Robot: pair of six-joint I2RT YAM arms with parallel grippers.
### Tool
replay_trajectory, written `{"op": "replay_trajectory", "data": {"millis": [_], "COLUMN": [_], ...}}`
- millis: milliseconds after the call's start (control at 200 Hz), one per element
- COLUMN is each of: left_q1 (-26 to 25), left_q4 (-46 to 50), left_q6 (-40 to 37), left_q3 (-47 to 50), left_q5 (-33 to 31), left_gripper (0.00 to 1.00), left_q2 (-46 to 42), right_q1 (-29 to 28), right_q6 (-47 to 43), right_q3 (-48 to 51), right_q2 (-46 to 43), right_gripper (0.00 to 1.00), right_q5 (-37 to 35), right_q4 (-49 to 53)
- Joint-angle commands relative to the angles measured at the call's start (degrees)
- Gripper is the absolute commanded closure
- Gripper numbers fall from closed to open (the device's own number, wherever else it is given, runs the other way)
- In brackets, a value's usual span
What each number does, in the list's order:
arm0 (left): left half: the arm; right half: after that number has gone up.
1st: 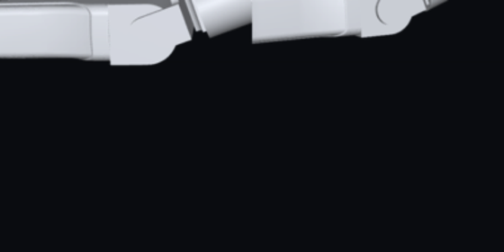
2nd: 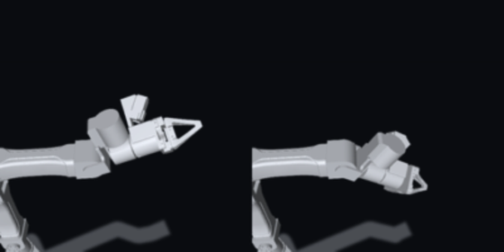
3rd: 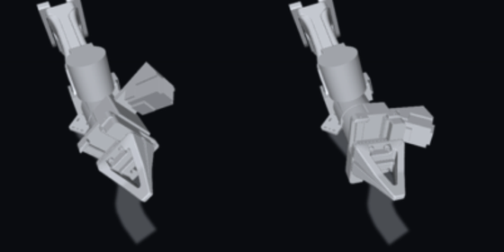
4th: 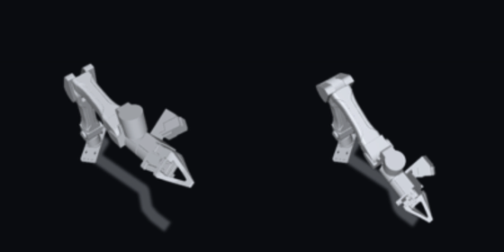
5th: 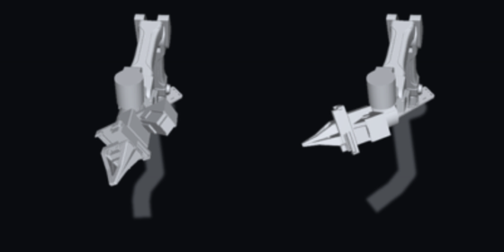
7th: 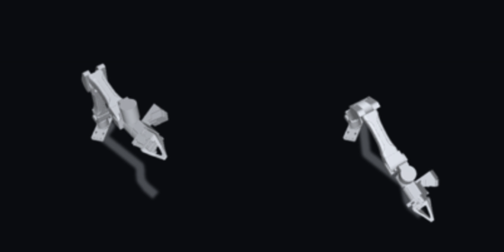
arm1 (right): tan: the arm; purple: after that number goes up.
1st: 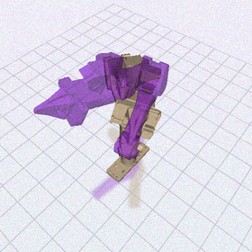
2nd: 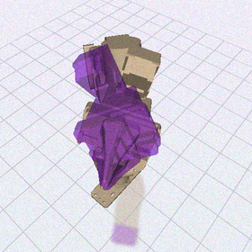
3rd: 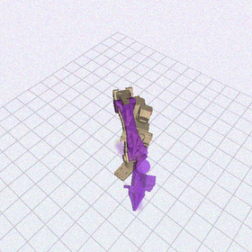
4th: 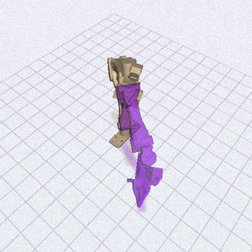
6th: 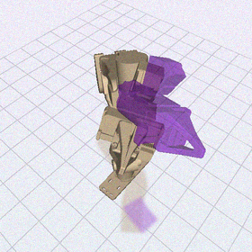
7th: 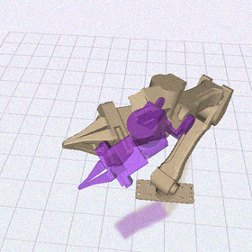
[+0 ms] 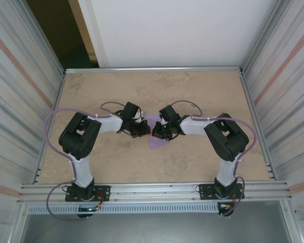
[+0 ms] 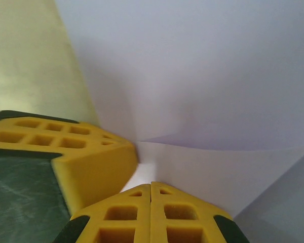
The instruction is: Fold a paper plane with a square sheet of paper (pick it up from the middle)
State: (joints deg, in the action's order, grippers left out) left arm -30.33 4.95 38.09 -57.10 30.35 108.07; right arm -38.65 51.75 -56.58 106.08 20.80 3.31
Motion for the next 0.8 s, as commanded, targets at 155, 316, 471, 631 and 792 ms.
{"op": "replay_trajectory", "data": {"millis": [155, 316, 471, 631, 792], "left_q1": [0.97, 1.17, 1.17, 1.14, 1.16], "left_q4": [5.91, 5.86, 5.50, 5.68, 6.45], "left_q6": [-1.70, -2.00, -2.36, -2.71, -2.93], "left_q3": [0.92, 0.81, 0.11, -0.55, -0.99], "left_q5": [-5.40, -5.17, -3.99, -3.28, -3.05], "left_gripper": [0.95, 0.95, 0.95, 0.95, 0.95], "left_q2": [2.90, 3.10, 3.15, 3.47, 4.03], "right_q1": [1.75, 2.77, 2.21, 0.89, 1.12], "right_q6": [0.77, 1.43, -0.84, -2.68, -3.12], "right_q3": [9.52, 14.86, 11.28, 3.58, -0.88], "right_q2": [-4.25, -10.54, -13.53, -7.00, -0.26], "right_gripper": [0.98, 0.98, 0.97, 0.97, 0.98], "right_q5": [-2.18, -4.14, -4.89, -2.88, -0.92], "right_q4": [-1.57, -1.77, -1.28, -0.97, -1.34]}}
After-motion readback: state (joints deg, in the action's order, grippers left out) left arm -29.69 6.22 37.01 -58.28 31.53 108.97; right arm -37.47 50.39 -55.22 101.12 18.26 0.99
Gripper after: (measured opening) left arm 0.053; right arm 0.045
